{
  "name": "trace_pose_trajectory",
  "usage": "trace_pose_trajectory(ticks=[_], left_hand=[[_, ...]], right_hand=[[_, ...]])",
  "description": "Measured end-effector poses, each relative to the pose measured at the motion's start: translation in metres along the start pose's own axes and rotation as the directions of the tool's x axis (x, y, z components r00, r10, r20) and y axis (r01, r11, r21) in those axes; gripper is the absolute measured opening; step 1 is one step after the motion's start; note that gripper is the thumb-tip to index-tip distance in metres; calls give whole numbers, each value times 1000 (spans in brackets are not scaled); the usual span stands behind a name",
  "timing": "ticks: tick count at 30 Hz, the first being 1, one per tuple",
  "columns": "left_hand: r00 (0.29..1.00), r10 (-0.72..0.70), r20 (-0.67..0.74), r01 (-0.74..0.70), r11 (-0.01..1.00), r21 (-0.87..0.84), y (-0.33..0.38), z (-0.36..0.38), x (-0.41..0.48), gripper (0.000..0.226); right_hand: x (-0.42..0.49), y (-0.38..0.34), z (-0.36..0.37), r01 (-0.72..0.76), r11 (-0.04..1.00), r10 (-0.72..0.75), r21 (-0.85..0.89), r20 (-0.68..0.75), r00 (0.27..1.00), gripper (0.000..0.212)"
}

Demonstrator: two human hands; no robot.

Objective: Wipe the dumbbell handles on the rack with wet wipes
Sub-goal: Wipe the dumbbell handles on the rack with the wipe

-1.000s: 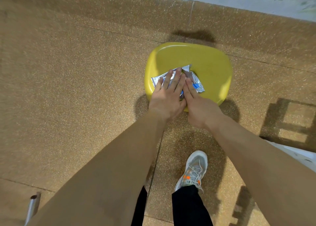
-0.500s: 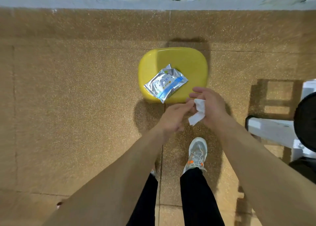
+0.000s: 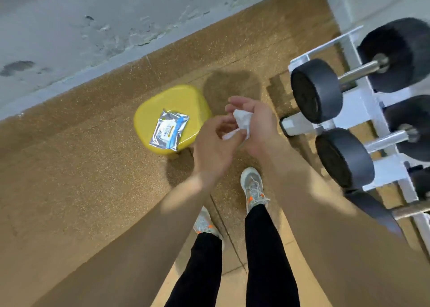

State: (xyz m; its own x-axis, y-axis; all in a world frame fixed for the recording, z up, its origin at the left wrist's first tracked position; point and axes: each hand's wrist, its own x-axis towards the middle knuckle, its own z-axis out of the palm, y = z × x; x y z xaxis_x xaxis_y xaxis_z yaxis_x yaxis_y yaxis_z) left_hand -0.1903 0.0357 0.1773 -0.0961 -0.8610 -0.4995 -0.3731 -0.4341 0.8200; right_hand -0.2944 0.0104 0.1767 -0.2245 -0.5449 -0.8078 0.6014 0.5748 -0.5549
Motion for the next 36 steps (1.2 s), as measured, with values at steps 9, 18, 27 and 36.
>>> trace_pose_trajectory(ticks=[9,18,27,36], left_hand=[[983,-116,141,143,969,-200,102,63,-23,14],[938,-78,339,172,951,-257,176,150,-26,16],[826,-102,555,270,935,-231,233,241,-41,18],[886,-86,455,152,982,-110,331,261,-93,27]], right_hand=[[-57,-66,-108,54,996,-48,69,-74,996,25],[-87,-129,-224,234,963,-246,-133,-80,966,13],[-114,-210,-301,332,931,-344,-151,-63,937,14],[-191,-281,-321,365,926,-378,-101,-205,903,34]])
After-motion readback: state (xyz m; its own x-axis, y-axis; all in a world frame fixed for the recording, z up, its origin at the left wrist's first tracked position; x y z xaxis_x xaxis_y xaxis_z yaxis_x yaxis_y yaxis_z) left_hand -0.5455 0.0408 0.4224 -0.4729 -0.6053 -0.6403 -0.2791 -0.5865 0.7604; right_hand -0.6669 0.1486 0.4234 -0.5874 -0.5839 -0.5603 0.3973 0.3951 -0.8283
